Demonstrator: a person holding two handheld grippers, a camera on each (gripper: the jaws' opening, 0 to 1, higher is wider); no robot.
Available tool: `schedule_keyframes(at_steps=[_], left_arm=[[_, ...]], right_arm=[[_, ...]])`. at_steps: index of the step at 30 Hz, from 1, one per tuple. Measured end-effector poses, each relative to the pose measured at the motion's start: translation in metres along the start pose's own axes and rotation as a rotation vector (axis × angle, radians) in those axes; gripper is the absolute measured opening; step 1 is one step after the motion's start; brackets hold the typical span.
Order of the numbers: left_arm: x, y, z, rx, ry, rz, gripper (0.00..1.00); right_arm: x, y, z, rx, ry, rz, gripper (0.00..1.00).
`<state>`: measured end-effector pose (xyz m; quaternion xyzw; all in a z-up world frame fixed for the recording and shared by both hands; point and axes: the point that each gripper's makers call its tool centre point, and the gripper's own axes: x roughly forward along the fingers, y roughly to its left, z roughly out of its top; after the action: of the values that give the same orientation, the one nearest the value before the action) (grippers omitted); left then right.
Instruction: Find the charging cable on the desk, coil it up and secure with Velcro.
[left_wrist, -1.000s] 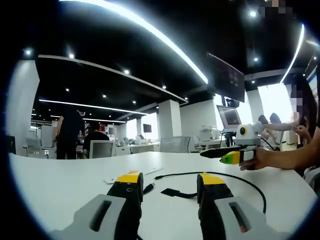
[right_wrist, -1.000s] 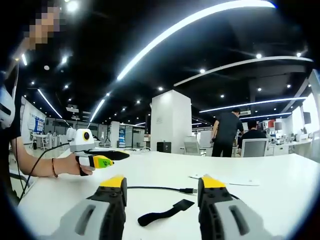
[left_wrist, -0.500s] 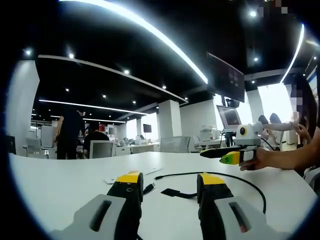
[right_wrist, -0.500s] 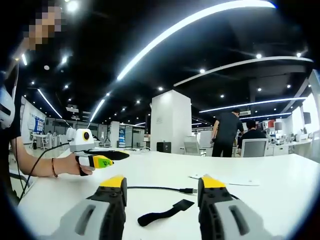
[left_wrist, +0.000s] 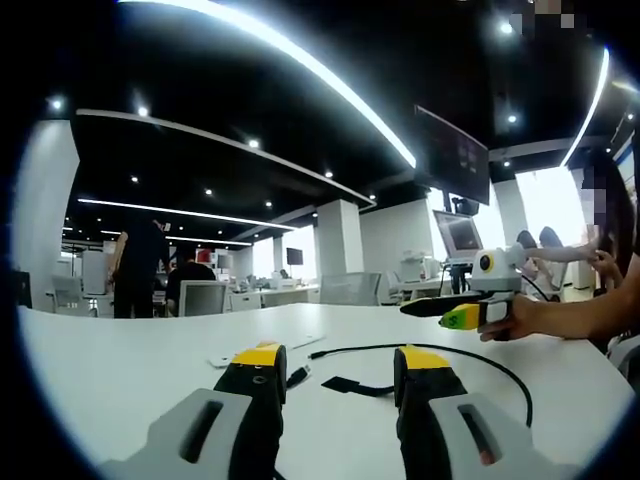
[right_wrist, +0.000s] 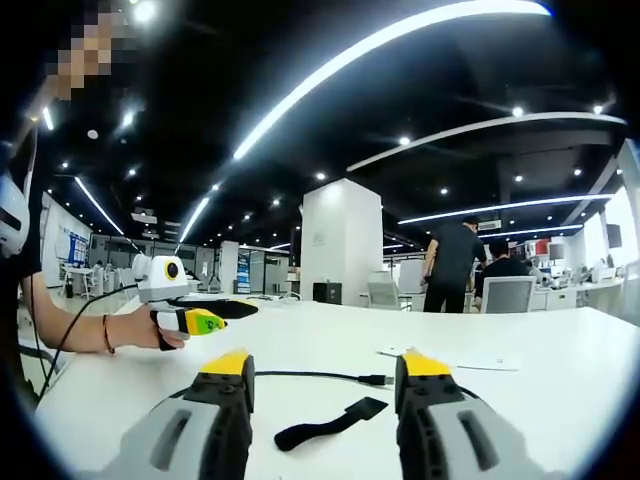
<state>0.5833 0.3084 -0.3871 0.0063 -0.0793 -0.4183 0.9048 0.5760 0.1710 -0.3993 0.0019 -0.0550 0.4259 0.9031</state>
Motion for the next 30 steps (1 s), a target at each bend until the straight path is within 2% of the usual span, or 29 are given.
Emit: schedule_keyframes(at_steps=[30], left_arm=[[0.0015, 0.0014, -0.0051, -0.003, 0.011, -0.002, 0.43]], right_arm=[[0.0029, -0.0006, -0.0050, -0.002, 0.018, 0.003, 0.56]])
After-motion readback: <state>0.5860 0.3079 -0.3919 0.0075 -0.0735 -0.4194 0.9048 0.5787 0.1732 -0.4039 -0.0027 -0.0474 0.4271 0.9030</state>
